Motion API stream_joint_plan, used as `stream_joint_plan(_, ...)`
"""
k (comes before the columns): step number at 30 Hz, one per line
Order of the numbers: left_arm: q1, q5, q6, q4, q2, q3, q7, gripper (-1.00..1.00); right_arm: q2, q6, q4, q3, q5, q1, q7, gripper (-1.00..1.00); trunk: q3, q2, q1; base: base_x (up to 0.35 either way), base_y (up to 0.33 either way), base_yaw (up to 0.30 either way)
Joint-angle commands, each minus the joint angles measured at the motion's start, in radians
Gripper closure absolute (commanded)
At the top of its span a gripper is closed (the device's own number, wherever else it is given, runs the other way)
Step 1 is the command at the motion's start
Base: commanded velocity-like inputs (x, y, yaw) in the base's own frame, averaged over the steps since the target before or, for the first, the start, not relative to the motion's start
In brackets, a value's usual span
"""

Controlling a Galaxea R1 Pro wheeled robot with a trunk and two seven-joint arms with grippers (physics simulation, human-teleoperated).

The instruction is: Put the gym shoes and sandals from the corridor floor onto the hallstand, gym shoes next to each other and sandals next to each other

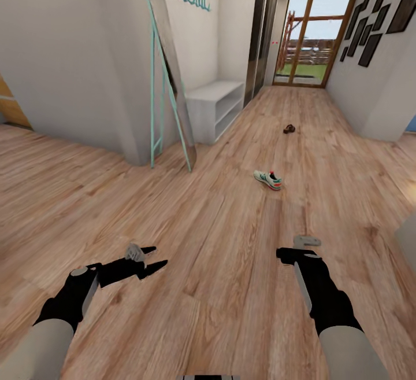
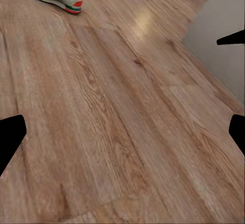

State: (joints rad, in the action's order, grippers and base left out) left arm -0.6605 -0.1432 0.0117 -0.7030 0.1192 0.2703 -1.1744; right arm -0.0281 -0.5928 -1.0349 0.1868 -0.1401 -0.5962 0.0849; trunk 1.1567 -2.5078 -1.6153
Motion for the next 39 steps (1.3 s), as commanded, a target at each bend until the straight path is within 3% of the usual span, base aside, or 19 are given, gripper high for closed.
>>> stream_joint_plan(1,-0.001,-0.009,0.001,-0.002,0.004,0.036,0.005,-1.00,-0.001,-0.005,0.000,0.002,-0.010,-0.001,-0.004,-1.00,0.001,0.000,0.000,0.346,-0.097,0.000)
stream_joint_plan(4,-0.001,-0.009,0.000,-0.002,0.009,0.096,0.058,-1.00,-0.001,-0.005,0.001,0.002,-0.010,-0.001,-0.004,-1.00,0.001,0.000,0.000,0.346,-0.097,0.000)
stream_joint_plan(5,-0.001,-0.009,-0.001,-0.002,0.010,0.135,0.143,-1.00,-0.001,-0.005,0.003,0.002,-0.011,-0.001,-0.004,-1.00,0.001,0.000,0.000,0.346,-0.099,0.000)
stream_joint_plan(8,-0.001,-0.009,-0.003,-0.003,0.007,0.152,0.236,-1.00,-0.001,-0.005,0.005,0.002,-0.011,-0.001,-0.004,-1.00,0.001,0.000,0.000,0.346,-0.099,0.000)
stream_joint_plan(12,-0.001,-0.009,-0.004,-0.003,-0.001,0.158,0.295,-1.00,-0.001,-0.005,0.005,0.002,-0.011,-0.001,-0.004,-1.00,0.001,0.000,0.000,0.346,-0.102,0.000)
stream_joint_plan(19,-0.001,-0.009,-0.004,-0.003,-0.005,0.162,0.335,-1.00,-0.001,-0.005,0.004,0.002,-0.011,-0.001,-0.004,-1.00,0.001,0.000,0.000,0.346,-0.111,0.000)
stream_joint_plan(39,-0.001,-0.008,-0.004,-0.001,-0.006,0.164,0.343,-1.00,-0.001,-0.005,-0.002,0.000,-0.012,-0.001,-0.003,-1.00,0.001,0.000,0.000,0.319,-0.207,0.000)
